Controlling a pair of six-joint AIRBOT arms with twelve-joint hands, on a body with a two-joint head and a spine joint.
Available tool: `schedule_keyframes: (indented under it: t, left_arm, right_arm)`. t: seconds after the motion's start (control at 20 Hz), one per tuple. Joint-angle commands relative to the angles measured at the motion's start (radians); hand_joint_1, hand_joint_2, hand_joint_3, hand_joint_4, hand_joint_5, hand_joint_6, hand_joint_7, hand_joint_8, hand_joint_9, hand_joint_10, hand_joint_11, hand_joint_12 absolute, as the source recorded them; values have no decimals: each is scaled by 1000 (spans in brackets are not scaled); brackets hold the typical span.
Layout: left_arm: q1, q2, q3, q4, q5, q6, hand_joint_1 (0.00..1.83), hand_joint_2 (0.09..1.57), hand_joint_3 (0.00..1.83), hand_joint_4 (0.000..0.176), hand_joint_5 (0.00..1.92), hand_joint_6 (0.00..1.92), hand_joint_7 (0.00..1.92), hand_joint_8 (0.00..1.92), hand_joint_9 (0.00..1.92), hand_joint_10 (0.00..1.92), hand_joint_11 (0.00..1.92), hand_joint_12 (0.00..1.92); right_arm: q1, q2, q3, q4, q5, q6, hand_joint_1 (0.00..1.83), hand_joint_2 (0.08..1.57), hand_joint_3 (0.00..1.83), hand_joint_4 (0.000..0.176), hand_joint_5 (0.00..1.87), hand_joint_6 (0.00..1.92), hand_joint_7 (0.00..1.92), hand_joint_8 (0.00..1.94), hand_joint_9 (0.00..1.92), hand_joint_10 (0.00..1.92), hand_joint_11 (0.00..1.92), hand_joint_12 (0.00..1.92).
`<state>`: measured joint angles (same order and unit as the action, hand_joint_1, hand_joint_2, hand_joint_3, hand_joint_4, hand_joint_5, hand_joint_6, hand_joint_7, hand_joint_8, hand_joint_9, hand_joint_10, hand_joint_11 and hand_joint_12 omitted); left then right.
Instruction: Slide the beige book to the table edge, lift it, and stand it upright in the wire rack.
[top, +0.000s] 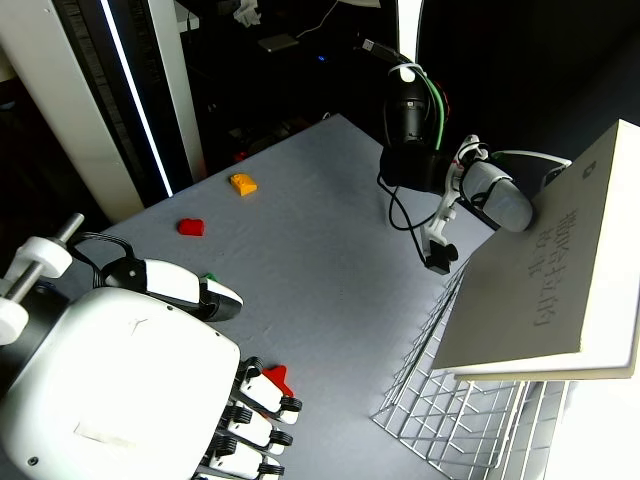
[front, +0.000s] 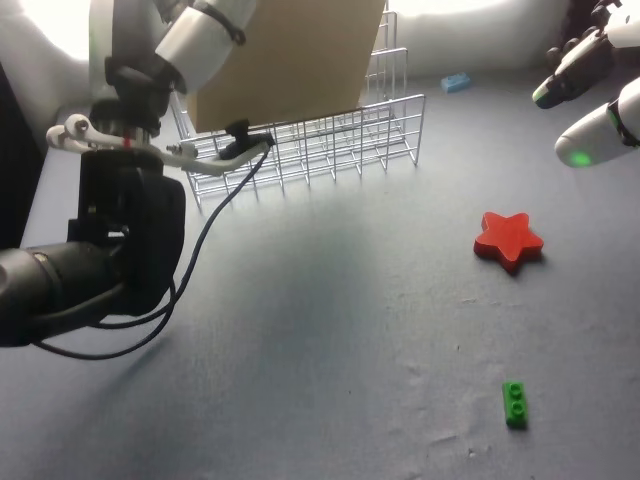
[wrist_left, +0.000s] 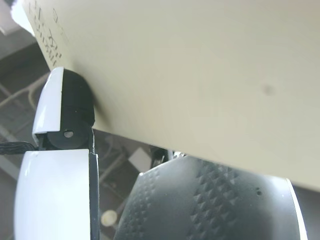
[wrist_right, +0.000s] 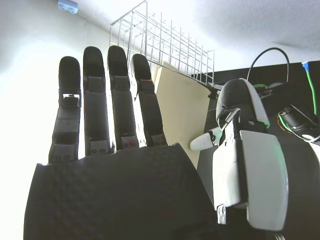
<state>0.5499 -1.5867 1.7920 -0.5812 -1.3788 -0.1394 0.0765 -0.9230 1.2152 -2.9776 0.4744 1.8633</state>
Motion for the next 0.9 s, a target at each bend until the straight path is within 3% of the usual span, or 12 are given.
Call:
schedule_keyframes:
  t: [0.0, 0.4, 0.85]
  left_arm:
    - [4, -2, 3, 21, -100, -15, 1325, 1222, 0, 0, 740, 1241, 734, 1389, 773, 1490, 716, 1463]
    - [44, -32, 17, 22, -140, 8, 1326, 1222, 3, 0, 724, 1237, 744, 1386, 773, 1505, 707, 1473]
    - [29, -59, 27, 23, -223, 67, 1323, 1234, 0, 0, 722, 1235, 717, 1429, 750, 1544, 693, 1509]
  right_arm:
    - [7, 7, -1, -34, -78, 3, 177, 1127, 1, 0, 428, 4, 460, 4, 458, 6, 11, 1028]
    - [7, 7, -1, -34, -74, 4, 165, 1135, 1, 0, 416, 0, 448, 0, 436, 1, 1, 1000]
    - [6, 8, -1, -34, -71, 4, 142, 1137, 2, 0, 418, 1, 453, 2, 453, 3, 5, 1037]
